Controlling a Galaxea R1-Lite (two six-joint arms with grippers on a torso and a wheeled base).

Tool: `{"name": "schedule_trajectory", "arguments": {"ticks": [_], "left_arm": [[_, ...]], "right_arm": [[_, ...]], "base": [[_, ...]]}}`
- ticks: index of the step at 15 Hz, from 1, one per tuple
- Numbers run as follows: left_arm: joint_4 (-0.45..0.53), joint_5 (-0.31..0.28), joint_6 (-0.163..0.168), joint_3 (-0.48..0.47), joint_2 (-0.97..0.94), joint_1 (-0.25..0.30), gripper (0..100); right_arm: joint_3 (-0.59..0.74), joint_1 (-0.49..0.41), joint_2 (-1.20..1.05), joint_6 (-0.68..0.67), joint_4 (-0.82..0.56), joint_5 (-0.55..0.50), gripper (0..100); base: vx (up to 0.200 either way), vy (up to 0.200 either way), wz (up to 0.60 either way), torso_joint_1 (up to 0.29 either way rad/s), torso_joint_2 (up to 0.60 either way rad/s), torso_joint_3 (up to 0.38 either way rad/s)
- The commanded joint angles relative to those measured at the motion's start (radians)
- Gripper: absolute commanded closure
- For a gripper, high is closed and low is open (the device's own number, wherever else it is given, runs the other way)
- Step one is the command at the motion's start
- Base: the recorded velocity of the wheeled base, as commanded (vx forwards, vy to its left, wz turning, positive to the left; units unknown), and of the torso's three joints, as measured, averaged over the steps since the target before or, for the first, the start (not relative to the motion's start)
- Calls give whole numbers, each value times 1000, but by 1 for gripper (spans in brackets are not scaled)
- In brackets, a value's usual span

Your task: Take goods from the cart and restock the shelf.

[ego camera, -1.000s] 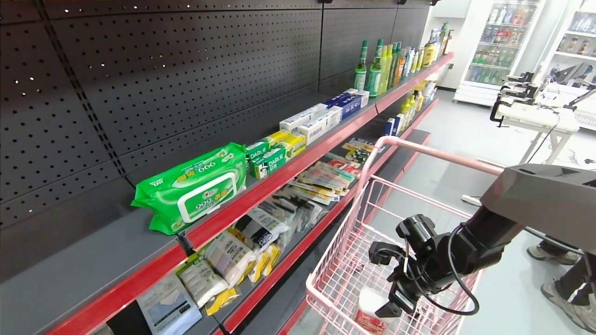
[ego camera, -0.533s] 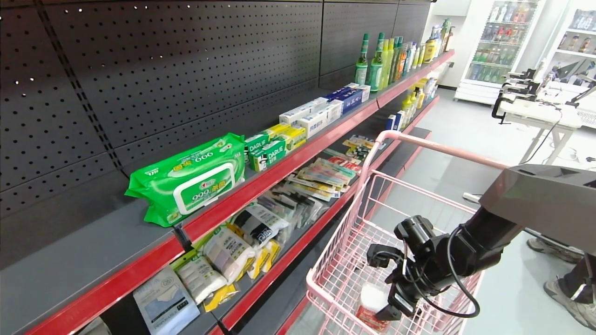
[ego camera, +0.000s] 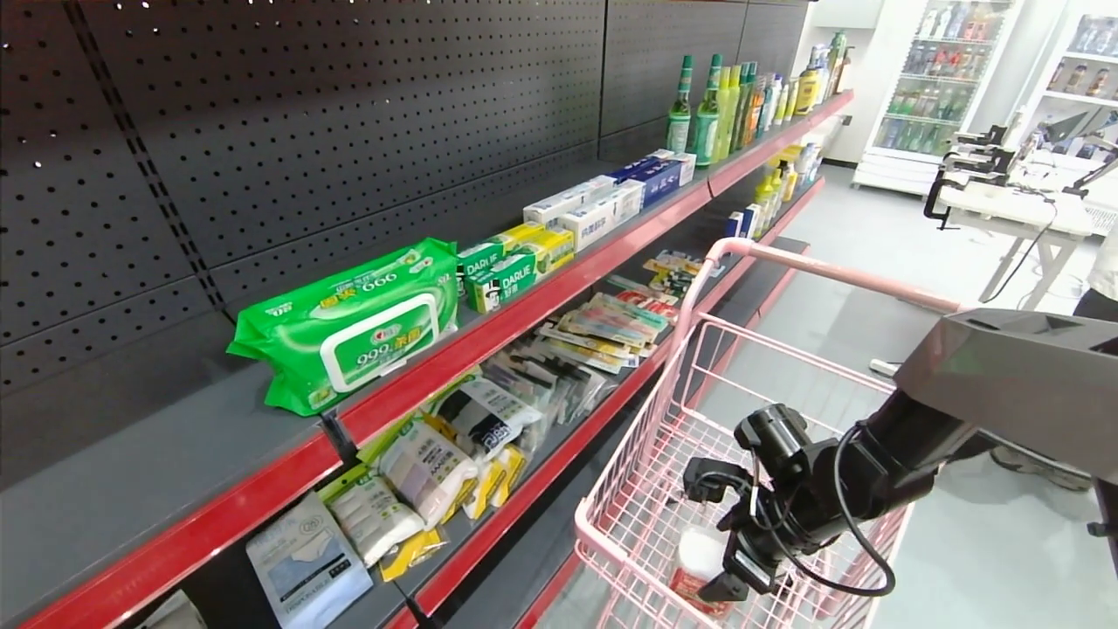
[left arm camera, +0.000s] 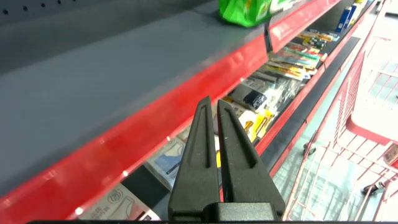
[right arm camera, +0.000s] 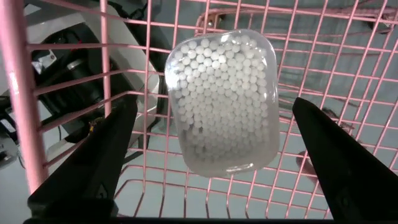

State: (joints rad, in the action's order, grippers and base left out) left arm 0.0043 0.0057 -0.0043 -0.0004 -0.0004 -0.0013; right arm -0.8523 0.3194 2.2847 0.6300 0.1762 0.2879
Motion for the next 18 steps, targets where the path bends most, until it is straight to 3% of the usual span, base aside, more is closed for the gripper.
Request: {"name": "schedule_trajectory", "arguments": {"ticks": [1,5,18], "left_arm": [[0,0,0,0,0,0,100],[0,0,0,0,0,0,100],[0,0,0,0,0,0,100]], "right_arm": [[-8,-3,2,4,0,1,0],[-20,-3,15,14,3,-1,0],[-27,-3,44,7,43,5,0]], "base": [[0,0,0,-183,466,286],[0,0,0,-93,247,148],[0,0,0,-2,5,2]]}}
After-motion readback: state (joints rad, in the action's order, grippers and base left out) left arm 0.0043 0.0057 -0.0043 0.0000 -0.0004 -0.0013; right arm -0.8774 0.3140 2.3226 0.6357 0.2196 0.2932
